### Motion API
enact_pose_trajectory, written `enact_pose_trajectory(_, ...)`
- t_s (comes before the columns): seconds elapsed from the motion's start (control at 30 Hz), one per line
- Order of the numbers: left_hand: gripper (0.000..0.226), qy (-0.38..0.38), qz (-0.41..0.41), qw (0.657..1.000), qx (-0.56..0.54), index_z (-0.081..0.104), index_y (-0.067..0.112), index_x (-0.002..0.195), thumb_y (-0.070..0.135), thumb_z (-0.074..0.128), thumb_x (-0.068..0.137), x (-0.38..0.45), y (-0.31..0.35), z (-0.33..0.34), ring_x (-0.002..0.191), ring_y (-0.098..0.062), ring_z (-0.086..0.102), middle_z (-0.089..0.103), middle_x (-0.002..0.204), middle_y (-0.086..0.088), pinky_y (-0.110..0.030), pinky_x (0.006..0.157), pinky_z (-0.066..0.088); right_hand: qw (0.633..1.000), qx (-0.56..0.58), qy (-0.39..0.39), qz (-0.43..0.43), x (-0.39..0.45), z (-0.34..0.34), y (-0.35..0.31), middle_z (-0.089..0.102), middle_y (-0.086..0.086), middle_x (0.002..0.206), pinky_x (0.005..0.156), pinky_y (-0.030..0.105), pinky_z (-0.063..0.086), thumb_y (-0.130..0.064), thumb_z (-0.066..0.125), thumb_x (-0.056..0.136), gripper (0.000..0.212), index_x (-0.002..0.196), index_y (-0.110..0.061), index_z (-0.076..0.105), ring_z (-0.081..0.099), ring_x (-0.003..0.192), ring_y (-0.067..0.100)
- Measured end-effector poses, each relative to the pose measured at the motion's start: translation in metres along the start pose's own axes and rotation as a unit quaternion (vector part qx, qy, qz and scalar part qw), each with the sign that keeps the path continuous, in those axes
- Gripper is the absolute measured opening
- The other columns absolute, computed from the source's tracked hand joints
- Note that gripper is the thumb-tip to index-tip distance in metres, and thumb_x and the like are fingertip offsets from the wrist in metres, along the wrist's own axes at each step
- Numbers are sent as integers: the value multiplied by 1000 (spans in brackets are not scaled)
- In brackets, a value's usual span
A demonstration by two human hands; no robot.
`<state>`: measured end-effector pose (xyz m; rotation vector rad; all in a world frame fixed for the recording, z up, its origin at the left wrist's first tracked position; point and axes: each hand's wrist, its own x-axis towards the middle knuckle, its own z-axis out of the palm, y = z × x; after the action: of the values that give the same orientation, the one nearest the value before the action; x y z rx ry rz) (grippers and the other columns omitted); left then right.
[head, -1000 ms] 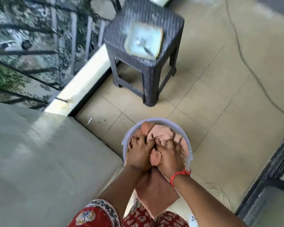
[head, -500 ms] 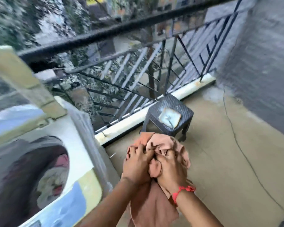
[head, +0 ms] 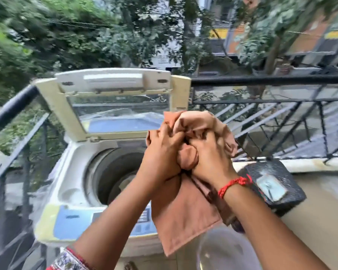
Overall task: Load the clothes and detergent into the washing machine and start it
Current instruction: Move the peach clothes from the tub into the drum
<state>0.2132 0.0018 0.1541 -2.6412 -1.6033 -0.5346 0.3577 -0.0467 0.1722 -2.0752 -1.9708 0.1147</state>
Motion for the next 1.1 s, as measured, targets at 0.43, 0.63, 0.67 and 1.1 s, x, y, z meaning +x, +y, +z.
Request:
enact_pose_trajectory(0.43, 43, -24, -105, 994, 12, 49, 27, 106, 33, 57, 65, -8, -242, 5, 84, -30, 42, 41, 112, -10, -43, 77, 44, 994, 32, -87, -62, 120, 121, -191, 34, 7, 128, 89, 50, 48, -42, 56, 83, 43, 125, -45, 48, 48, 108, 45)
enact_pose_trajectory(0.63, 57, -127, -121, 984, 18, 45, 32, 118, 36, 63, 64, -20, -291, 55, 95, -36, 45, 40, 115, -11, -45, 77, 48, 984, 59, -163, -49, 128, 173, -216, 36, 10, 141, 104, 48, 38, -29, 63, 82, 51, 131, -37, 52, 39, 127, 44)
enact_pose_trajectory(0.67, 58, -142, -123, 982, 15, 44, 32, 119, 37, 64, 64, -23, -292, 63, 97, -37, 45, 40, 116, -11, -46, 78, 48, 981, 62, -174, -50, 126, 176, -216, 37, 11, 143, 106, 48, 36, -25, 64, 83, 53, 134, -33, 53, 36, 131, 43)
enact_pose_trajectory(1.1, 75, -233, -149, 961, -16, 34, 32, 130, 47, 64, 63, -12, -276, 135, 119, -40, 35, 29, 132, -12, -54, 92, 45, 963, 13, -268, -26, 138, 225, -163, 29, 6, 135, 96, 50, 45, -36, 60, 79, 61, 132, -48, 35, 30, 134, 38)
